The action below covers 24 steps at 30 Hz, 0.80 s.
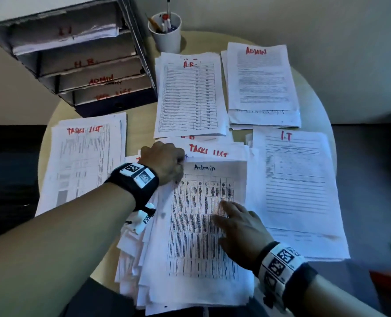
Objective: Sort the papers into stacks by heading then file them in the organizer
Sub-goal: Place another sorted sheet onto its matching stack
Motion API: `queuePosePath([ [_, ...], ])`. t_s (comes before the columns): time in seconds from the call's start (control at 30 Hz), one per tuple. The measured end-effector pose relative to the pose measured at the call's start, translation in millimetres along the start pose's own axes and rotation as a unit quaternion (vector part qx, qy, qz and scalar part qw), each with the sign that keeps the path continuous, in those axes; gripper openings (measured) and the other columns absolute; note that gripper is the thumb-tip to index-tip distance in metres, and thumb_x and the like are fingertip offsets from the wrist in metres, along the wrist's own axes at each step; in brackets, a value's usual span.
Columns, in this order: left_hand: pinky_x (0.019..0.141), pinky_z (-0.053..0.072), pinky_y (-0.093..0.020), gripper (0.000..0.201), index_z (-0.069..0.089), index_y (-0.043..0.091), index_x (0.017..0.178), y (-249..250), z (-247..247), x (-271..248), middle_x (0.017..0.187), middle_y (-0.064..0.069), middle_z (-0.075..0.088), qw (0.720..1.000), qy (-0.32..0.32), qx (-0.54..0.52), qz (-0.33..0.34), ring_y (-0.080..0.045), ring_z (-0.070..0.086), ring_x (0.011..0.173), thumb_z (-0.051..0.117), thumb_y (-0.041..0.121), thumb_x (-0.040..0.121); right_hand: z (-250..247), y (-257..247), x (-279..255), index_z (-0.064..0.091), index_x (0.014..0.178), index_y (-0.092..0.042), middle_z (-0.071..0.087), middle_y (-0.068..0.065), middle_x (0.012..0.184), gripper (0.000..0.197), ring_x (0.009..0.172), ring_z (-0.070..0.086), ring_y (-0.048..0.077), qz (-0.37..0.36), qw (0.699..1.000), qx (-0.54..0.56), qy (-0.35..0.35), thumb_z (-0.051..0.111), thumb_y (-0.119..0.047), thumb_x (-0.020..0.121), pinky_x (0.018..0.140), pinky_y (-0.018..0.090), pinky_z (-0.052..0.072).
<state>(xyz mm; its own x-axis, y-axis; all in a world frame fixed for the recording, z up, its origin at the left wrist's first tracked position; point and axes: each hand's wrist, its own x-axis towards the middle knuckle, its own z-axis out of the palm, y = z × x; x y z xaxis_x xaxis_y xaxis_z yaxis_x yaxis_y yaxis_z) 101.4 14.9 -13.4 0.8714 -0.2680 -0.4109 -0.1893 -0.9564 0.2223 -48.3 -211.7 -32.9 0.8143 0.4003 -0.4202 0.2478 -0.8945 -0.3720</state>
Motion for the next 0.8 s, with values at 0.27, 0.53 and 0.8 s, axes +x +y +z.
queuePosePath([
  [0.27,0.064,0.047,-0.036,0.009,0.056,0.024,0.082,0,1,-60,0.072,0.005,0.060,0.958,0.145,-0.130,0.209,-0.021,0.053,0.069,0.055,0.021,0.090,-15,40,-3,0.055,0.121,-0.014,0.058,-0.002,0.110,0.063,0.097,0.059,0.016,0.189,0.825,0.385,0.369,0.088,-0.009,0.067,0.081,0.033,0.051],
  [0.53,0.070,0.047,-0.024,0.006,0.058,0.029,0.094,13,-4,-50,0.083,0.010,0.067,0.949,0.109,-0.276,0.106,-0.011,0.061,0.079,0.061,0.025,0.098,-22,50,11,0.075,0.076,-0.013,0.074,-0.010,0.067,0.012,0.061,0.066,0.004,0.146,0.777,0.531,0.304,0.078,-0.002,0.078,0.062,0.017,0.053],
  [0.8,0.098,0.049,-0.034,0.033,0.067,0.032,0.098,-4,-8,-45,0.122,0.008,0.065,0.954,-0.029,-0.297,0.022,-0.013,0.060,0.111,0.062,0.005,0.080,-20,62,-10,0.066,0.060,-0.003,0.074,0.003,0.086,0.026,0.082,0.067,0.017,0.065,0.783,0.573,0.233,0.057,0.020,0.065,0.063,0.021,0.052],
])
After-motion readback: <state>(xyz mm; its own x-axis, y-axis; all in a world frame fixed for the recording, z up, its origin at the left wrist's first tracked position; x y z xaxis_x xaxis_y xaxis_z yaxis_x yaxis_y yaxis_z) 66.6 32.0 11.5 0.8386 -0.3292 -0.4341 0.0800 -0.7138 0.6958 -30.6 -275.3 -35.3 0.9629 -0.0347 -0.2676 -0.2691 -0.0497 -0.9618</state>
